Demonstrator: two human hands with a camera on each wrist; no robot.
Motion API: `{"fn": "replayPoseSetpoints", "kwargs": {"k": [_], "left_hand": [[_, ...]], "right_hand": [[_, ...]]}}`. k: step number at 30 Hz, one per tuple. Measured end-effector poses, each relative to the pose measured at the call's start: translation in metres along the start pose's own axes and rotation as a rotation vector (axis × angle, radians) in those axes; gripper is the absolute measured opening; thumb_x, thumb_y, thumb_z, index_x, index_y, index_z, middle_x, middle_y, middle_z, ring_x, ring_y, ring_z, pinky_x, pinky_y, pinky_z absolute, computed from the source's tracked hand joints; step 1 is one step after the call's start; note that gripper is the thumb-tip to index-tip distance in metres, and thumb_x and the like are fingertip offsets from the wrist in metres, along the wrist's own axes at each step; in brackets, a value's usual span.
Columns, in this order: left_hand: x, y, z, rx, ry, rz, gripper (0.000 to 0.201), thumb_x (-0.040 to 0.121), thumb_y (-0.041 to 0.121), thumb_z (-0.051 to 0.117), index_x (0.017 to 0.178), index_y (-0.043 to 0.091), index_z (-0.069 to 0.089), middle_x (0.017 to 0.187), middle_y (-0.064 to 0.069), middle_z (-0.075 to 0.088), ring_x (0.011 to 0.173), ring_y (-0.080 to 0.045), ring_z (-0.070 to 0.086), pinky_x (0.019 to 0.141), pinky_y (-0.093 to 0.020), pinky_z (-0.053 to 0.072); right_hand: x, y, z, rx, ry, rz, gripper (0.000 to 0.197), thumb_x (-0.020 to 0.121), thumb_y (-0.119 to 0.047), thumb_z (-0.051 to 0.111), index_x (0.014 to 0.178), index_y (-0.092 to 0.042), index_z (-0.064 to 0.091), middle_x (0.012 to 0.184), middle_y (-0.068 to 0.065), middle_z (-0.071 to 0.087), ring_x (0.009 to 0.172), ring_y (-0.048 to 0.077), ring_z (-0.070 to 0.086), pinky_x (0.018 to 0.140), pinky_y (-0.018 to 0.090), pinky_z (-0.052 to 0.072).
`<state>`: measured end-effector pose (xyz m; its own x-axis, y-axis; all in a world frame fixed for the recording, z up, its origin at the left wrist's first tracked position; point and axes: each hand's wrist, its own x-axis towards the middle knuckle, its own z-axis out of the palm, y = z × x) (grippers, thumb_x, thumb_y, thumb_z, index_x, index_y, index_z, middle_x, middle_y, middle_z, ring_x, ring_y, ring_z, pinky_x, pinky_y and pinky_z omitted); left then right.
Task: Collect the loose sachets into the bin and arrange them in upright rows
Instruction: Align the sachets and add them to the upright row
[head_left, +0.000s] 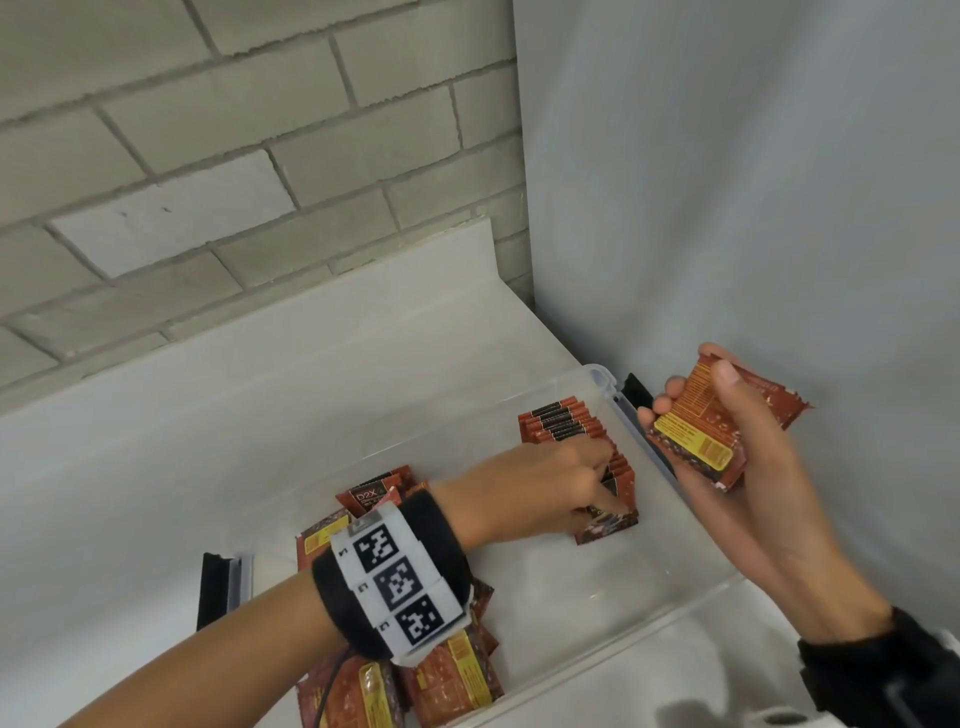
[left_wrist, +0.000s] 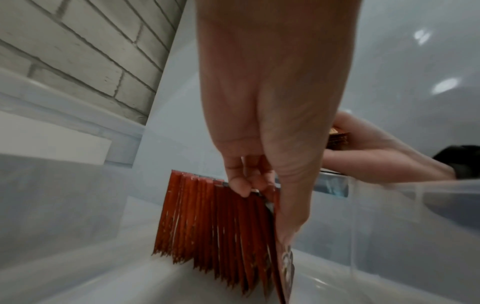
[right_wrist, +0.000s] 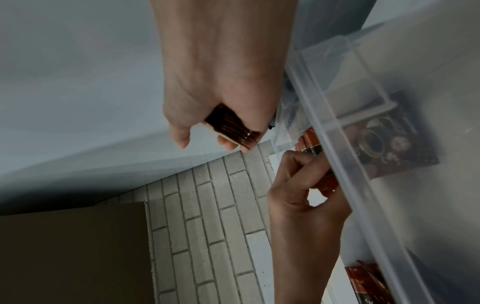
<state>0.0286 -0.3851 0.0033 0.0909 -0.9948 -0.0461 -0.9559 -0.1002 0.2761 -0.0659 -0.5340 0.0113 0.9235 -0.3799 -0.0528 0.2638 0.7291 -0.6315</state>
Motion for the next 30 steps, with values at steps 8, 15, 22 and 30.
{"fn": "replayPoseSetpoints", "kwargs": {"k": [8,15,22,30], "left_hand": [[0.001,-0.001,0.013,0.121,0.083,0.016,0.027,0.082,0.020,0.070,0.109,0.018,0.073,0.092,-0.007,0.050,0.090,-0.023,0.043,0.066,-0.035,0.044],[0.001,0.002,0.014,0.129,0.071,-0.015,0.028,0.083,0.032,0.067,0.108,0.022,0.073,0.095,-0.005,0.042,0.093,-0.019,0.031,0.069,-0.032,0.035],[-0.005,-0.003,-0.003,0.031,0.057,-0.057,0.035,0.089,0.032,0.049,0.120,0.025,0.065,0.115,-0.012,0.048,0.102,-0.027,0.038,0.082,-0.041,0.039],[-0.011,-0.003,-0.042,-0.398,0.413,-0.328,0.026,0.102,0.016,0.039,0.120,0.010,0.056,0.105,0.001,0.057,0.093,-0.003,0.052,0.082,-0.017,0.040]], "right_hand": [[-0.002,-0.002,0.006,0.026,0.033,0.033,0.045,0.069,-0.035,0.078,0.105,-0.017,0.059,0.084,0.007,0.062,0.078,0.018,0.064,0.082,0.034,0.056],[-0.007,-0.008,0.010,0.043,0.025,0.125,0.047,0.072,-0.015,0.049,0.119,-0.010,0.054,0.082,0.013,0.067,0.074,0.023,0.067,0.085,0.039,0.056],[-0.004,-0.005,0.011,-0.045,-0.030,0.139,0.041,0.078,-0.011,0.049,0.118,-0.012,0.056,0.103,0.022,0.070,0.093,0.033,0.070,0.073,0.034,0.059],[-0.003,-0.003,0.008,-0.198,-0.022,0.111,0.039,0.081,-0.011,0.056,0.119,-0.015,0.058,0.108,0.013,0.071,0.097,0.027,0.069,0.081,0.034,0.058]]}}
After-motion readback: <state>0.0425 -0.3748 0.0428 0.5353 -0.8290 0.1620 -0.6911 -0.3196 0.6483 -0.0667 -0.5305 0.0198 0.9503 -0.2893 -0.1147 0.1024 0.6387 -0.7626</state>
